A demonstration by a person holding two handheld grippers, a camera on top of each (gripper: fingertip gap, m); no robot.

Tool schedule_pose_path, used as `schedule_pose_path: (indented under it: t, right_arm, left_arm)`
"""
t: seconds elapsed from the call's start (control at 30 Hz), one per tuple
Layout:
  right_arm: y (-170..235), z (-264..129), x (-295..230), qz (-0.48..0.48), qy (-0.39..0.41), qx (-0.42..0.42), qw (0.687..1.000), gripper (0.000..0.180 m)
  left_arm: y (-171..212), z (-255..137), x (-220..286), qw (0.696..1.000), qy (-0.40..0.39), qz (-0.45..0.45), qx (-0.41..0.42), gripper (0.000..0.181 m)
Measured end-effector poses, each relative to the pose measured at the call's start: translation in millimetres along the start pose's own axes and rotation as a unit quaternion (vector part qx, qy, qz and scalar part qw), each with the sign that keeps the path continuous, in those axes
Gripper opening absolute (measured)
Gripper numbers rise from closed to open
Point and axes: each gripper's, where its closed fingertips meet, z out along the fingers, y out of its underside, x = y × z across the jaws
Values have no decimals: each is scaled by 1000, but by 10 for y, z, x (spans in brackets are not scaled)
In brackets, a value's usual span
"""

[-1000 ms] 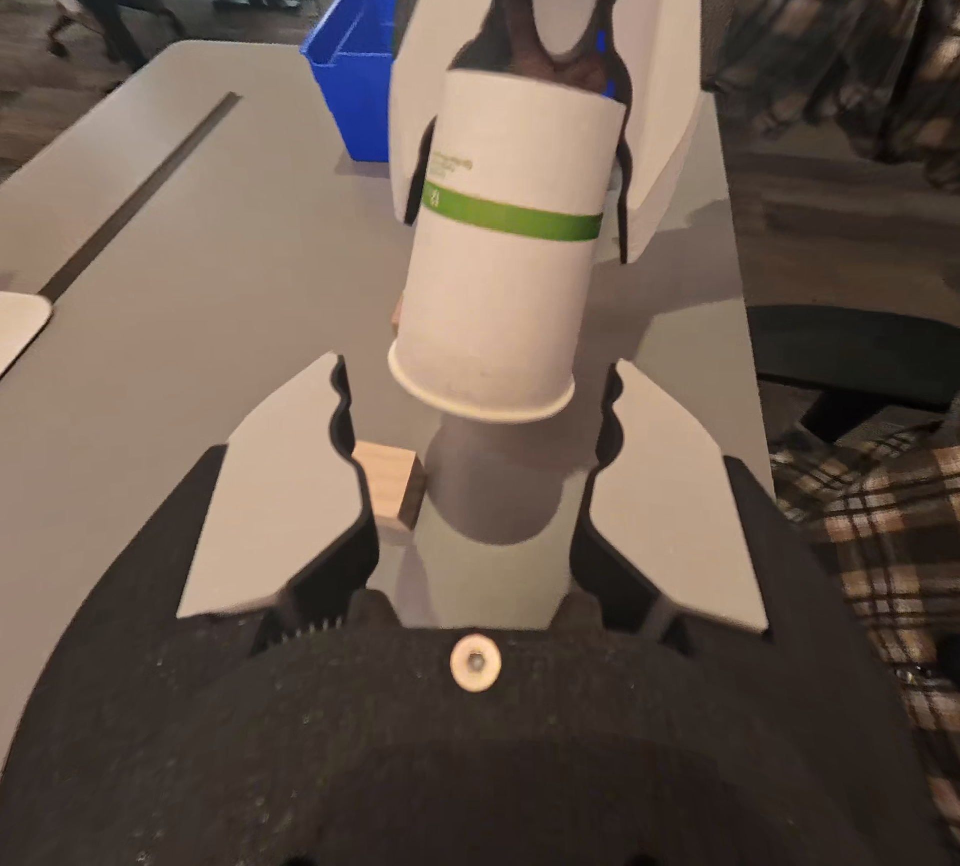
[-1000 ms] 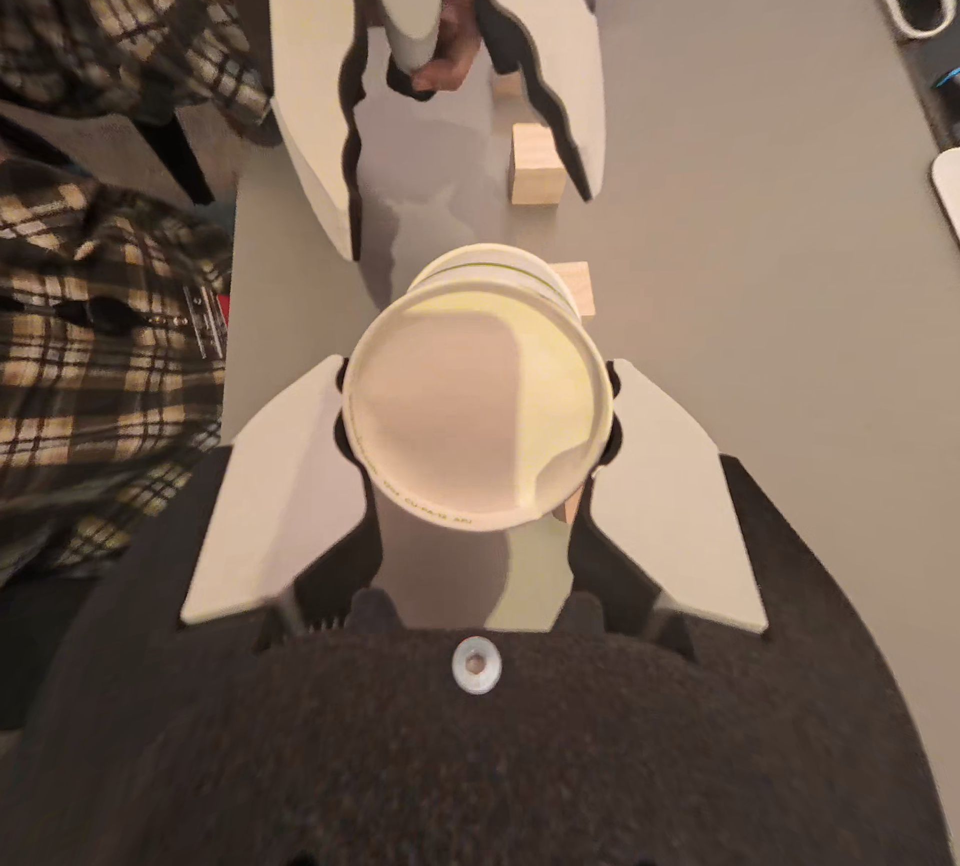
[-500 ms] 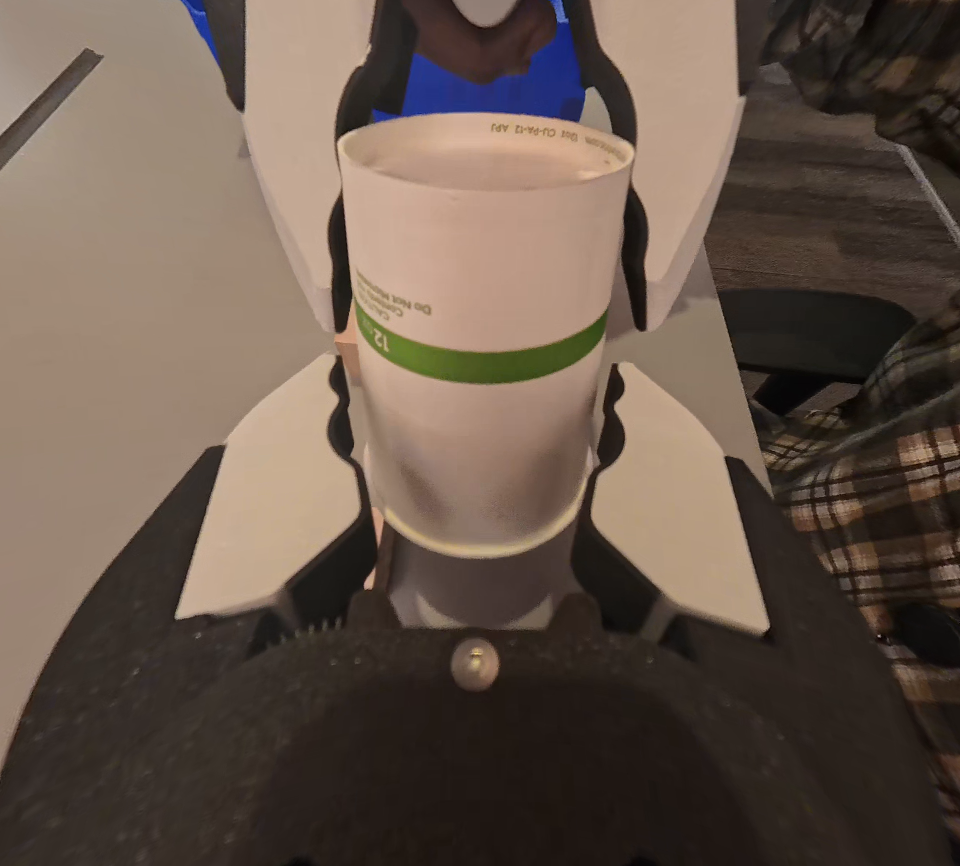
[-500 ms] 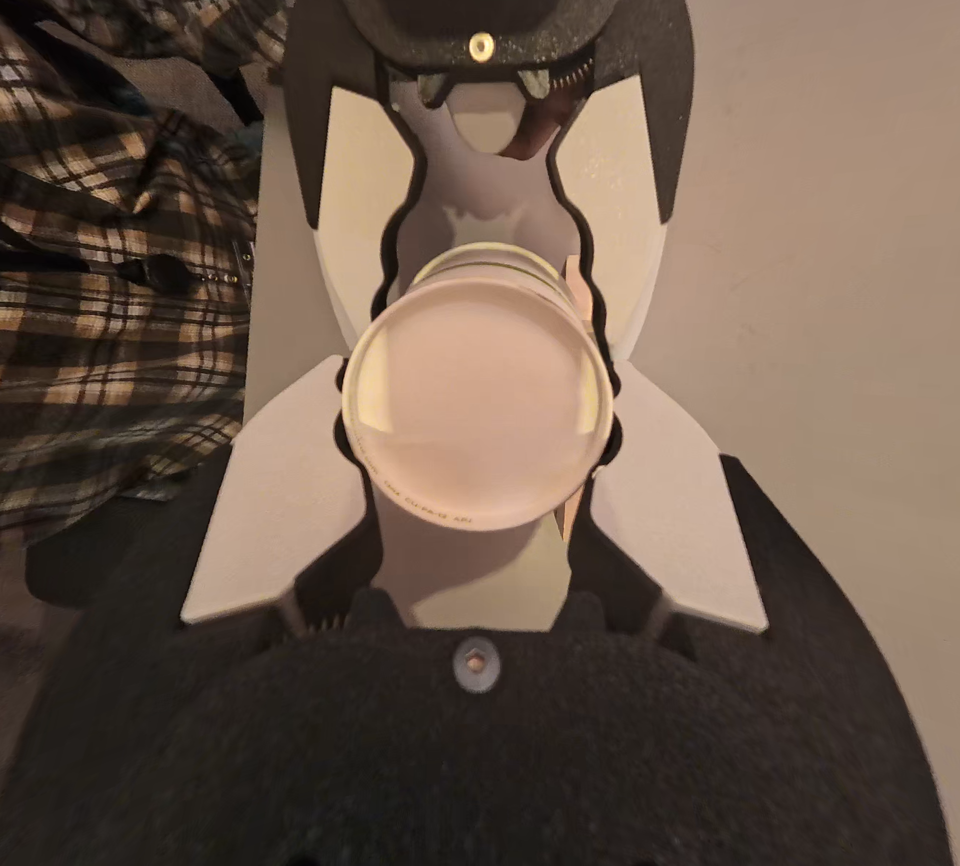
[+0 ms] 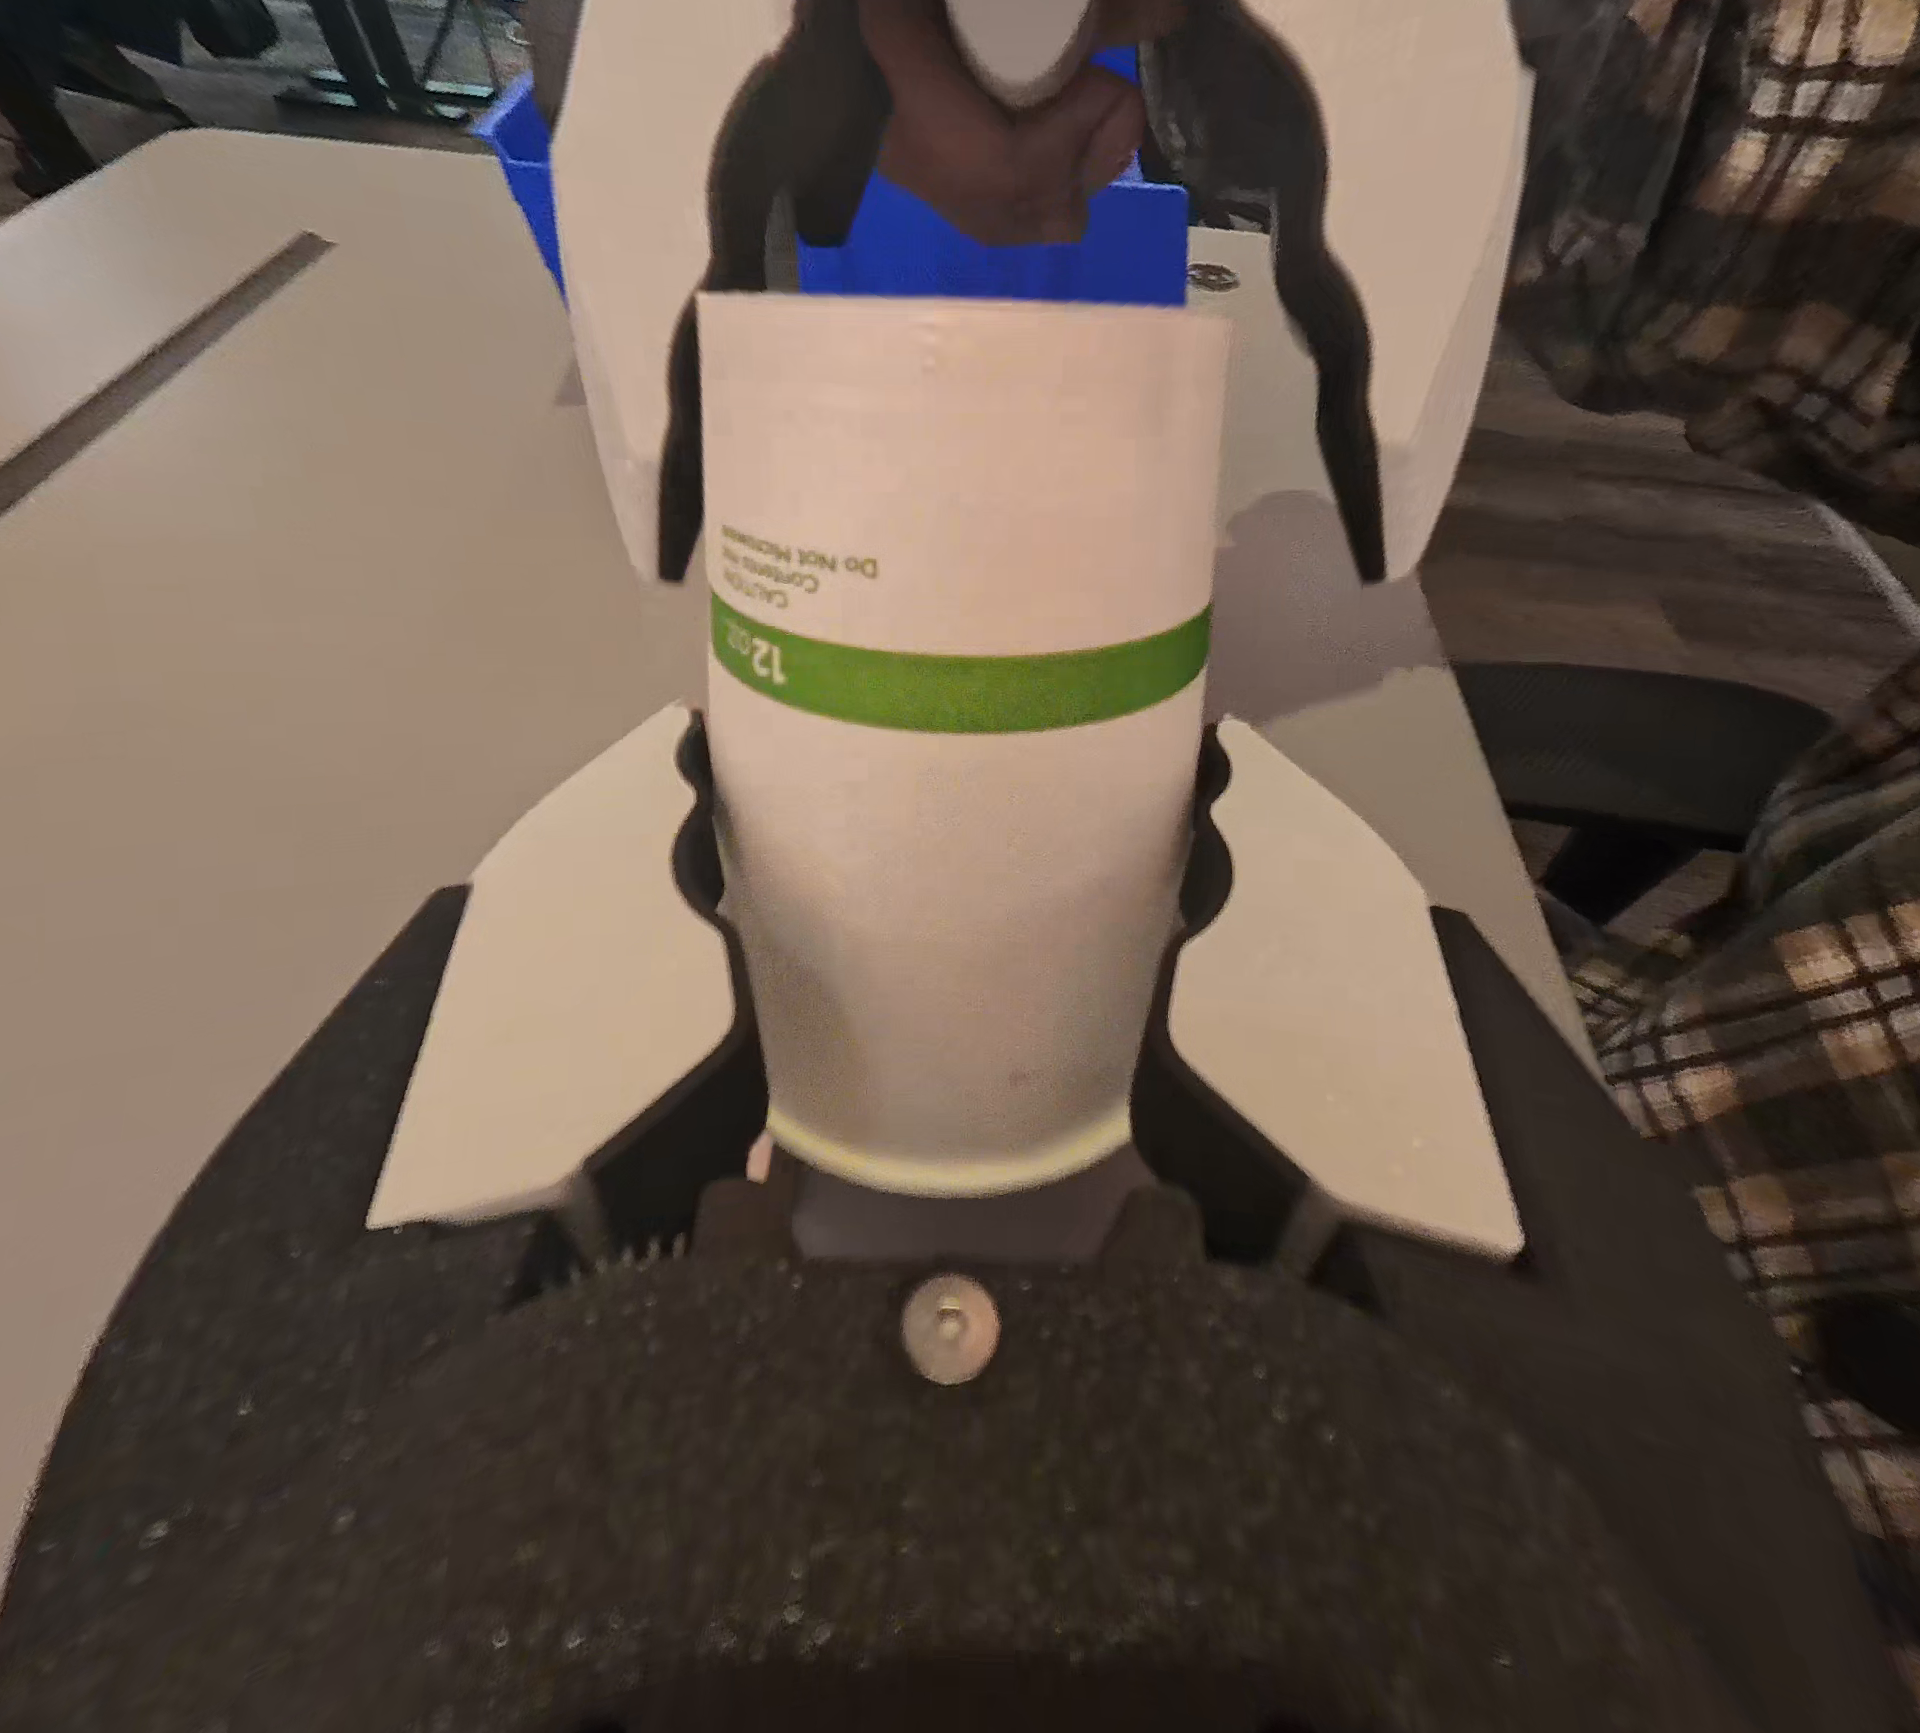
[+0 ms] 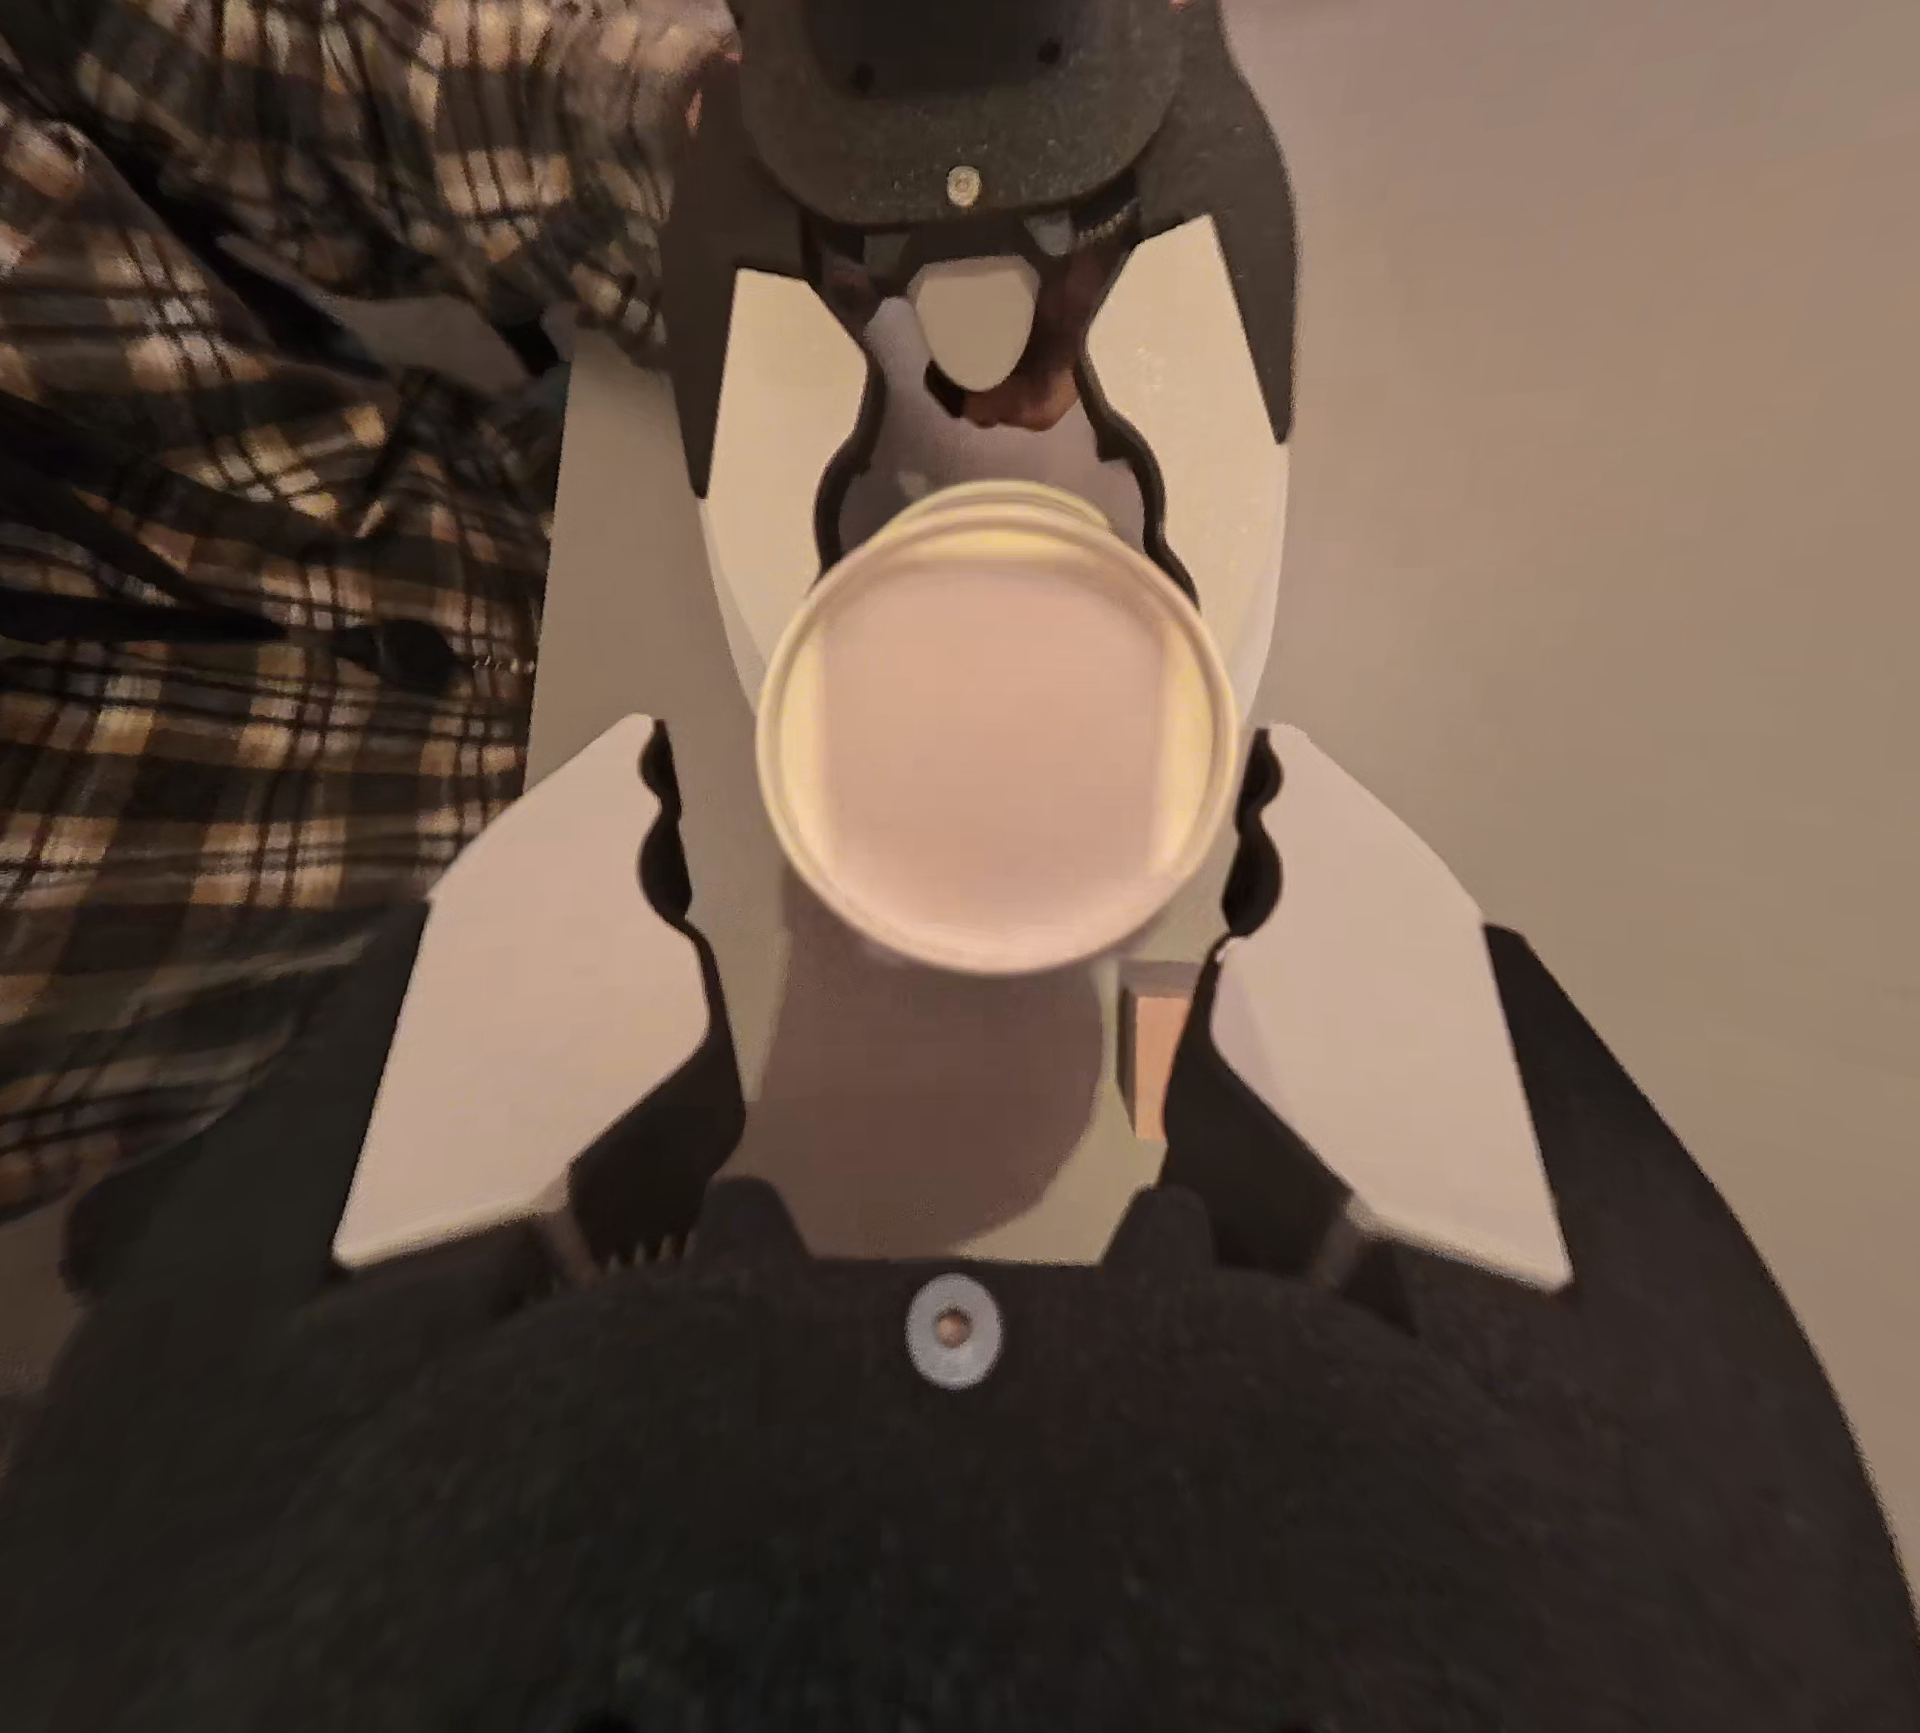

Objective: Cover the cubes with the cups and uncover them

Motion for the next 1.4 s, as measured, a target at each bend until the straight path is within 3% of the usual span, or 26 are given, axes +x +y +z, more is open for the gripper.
schedule_pose_path:
  t: [0.2,0.37,0.47,0.67,0.8,1.13,1.4]
  right_arm:
    - [-250,-407,248,19,91,193,977,116]
    - [-101,-930,710,58,225,391,891,109]
    - [124,-977,875,84,255,444,855,107]
    - [293,-926,878,87,253,484,833,102]
    - [268,-917,812,79,237,492,834,92]
    - [286,-840,776,81,222,486,841,91]
    - [261,-844,742,70,219,486,843,91]
  left_arm:
    - [-72,-88,-169,998,-45,1,36,86]
    - [-308,-472,-458,983,-136,0,124,86]
    - [-350,-871,-661,963,-220,-6,154,86]
    - [-17,-1965,-846,902,-396,-69,160,86]
    - [394,-2383,-910,869,-462,-117,134,86]
    - [1094,-2401,-1066,850,-491,-189,42,86]
    - [1344,-2339,-1041,850,-474,-230,14,87]
